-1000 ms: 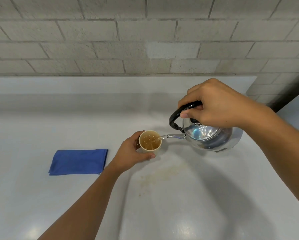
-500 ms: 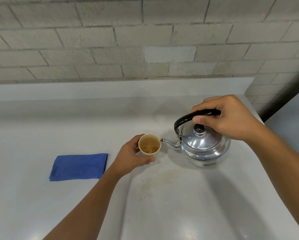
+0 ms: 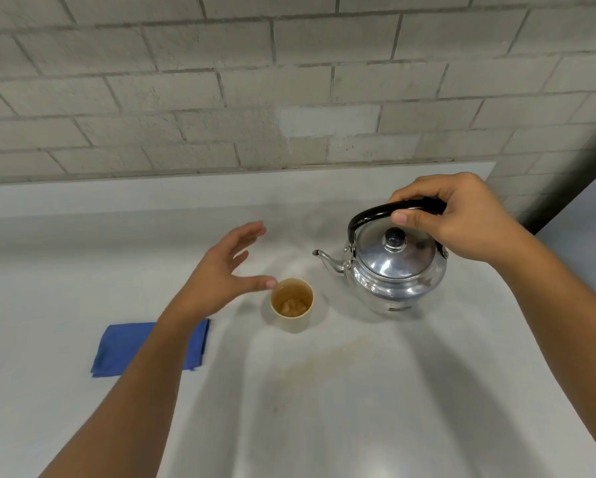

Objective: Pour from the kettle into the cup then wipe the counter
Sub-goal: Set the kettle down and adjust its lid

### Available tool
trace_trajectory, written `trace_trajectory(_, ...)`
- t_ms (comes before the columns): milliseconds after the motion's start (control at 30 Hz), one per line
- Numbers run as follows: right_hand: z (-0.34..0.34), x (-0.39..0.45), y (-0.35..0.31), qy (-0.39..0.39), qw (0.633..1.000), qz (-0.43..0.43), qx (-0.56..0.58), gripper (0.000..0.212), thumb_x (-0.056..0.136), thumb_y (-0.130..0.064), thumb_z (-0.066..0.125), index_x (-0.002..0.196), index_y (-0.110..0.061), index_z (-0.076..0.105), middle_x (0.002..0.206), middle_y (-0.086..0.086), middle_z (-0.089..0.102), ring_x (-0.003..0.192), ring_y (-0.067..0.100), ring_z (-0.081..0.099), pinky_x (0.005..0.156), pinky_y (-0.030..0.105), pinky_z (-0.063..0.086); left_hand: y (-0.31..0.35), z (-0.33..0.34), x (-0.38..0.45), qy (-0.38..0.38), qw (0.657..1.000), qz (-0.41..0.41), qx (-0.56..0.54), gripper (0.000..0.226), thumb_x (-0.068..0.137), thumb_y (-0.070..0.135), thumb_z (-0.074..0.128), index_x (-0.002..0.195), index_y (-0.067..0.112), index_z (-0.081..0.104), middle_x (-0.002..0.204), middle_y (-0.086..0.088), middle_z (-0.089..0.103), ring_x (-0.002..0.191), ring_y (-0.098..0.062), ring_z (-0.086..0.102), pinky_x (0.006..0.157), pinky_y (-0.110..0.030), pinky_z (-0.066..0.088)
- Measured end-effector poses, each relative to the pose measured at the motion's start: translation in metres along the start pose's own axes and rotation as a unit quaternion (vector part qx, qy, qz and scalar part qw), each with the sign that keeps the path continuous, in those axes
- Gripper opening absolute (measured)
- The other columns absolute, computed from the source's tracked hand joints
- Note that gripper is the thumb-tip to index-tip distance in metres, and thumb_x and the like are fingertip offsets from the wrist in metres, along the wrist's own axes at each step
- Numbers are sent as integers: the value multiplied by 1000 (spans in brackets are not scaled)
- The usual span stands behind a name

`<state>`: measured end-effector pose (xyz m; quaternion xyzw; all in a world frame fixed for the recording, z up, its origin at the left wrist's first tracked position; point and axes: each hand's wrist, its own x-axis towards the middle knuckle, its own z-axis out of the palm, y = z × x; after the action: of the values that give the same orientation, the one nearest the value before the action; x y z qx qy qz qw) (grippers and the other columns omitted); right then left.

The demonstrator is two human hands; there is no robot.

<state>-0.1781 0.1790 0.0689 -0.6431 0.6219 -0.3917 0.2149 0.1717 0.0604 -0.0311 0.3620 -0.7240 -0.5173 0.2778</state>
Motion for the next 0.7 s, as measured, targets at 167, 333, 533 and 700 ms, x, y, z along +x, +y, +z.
trace_trajectory(167,-2,18,9,5,1000,6,-7,14,87,-21,77,99,-29,78,93,-14,75,91,6,69,84,24,50,47,22,36,-9,998,64,14,68,77,36,88,140,27,63,145,13,63,139,-5,54,120,-37,41)
trace_trajectory(333,4,32,20,11,1000,16,-7,15,90,-19,73,102,-28,76,96,-13,76,88,0,67,77,14,46,71,53,75,-16,995,93,29,50,86,20,86,133,22,69,136,12,69,128,-5,63,113,-34,49)
trace_trajectory(533,17,45,40,4,999,34,2,17,91,-18,71,105,-26,75,99,-13,74,90,1,67,79,19,48,72,77,108,12,995,87,49,39,85,16,85,120,28,75,114,14,77,106,1,72,92,-20,59)
trace_trajectory(700,26,48,58,-3,999,35,19,18,92,-15,70,106,-24,75,100,-15,72,93,-1,66,79,8,46,59,87,117,45,993,67,84,32,80,10,88,106,26,81,97,19,80,91,8,73,81,-6,53)
